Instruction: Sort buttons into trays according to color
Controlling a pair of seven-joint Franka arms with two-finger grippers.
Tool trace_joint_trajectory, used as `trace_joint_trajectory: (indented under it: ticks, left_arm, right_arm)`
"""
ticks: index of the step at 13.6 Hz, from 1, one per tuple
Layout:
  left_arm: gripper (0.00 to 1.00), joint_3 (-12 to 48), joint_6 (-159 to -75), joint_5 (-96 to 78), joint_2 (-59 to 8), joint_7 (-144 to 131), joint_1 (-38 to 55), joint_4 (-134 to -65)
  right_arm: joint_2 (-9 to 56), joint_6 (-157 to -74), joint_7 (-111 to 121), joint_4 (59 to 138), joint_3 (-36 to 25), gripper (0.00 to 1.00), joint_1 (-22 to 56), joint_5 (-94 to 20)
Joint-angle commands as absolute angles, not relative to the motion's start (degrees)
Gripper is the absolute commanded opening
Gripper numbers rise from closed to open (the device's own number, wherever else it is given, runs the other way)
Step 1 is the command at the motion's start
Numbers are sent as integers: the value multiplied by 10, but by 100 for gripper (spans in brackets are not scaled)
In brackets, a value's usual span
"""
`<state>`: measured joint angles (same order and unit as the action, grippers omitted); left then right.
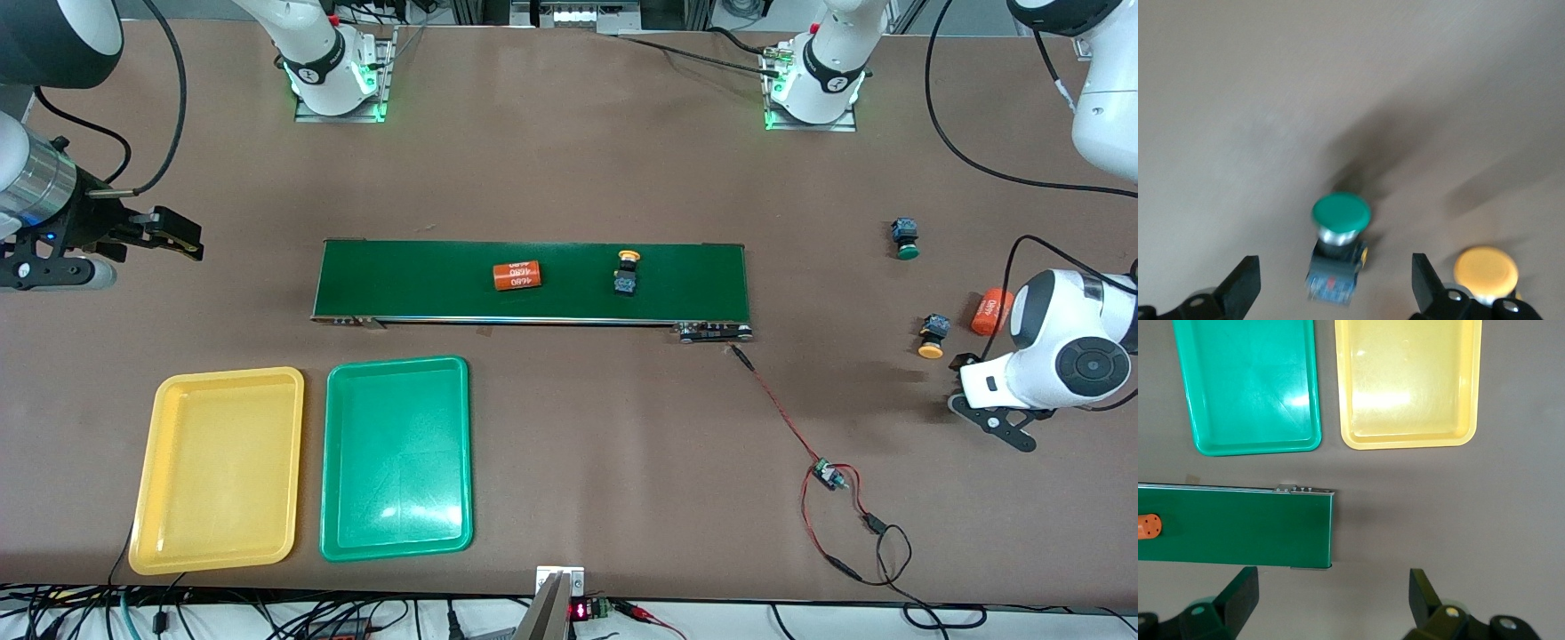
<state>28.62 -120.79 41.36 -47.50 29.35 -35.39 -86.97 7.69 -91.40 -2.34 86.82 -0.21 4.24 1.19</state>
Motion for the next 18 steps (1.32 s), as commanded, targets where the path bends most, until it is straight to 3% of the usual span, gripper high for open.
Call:
trace_joint_trajectory:
  ticks: [1, 10, 14, 15, 16, 18]
  left_arm:
    - [100, 294, -1227, 379, -490, 358, -372, -860]
    - [100, 294, -1223, 367, -496, 360, -394, -861]
    - [100, 294, -1223, 369, -504, 368, -402, -867]
    - [84, 294, -1223, 373, -504, 385, -402, -866]
    - [59, 294, -1223, 372, -504, 403, -402, -865]
    - [37, 294, -1223, 369, -505, 416, -402, -864]
  right_arm:
    - [70, -908, -15, 864, -4, 100, 35, 4]
    - [78, -911, -30, 867, 1, 100, 45, -2]
    - [104, -913, -92, 868, 2, 100, 97, -6]
    - [117, -917, -99, 867, 1, 100, 116, -7]
    - [126, -920, -101, 867, 1, 100, 137, -8]
    - [134, -925, -102, 867, 1, 100, 170, -8]
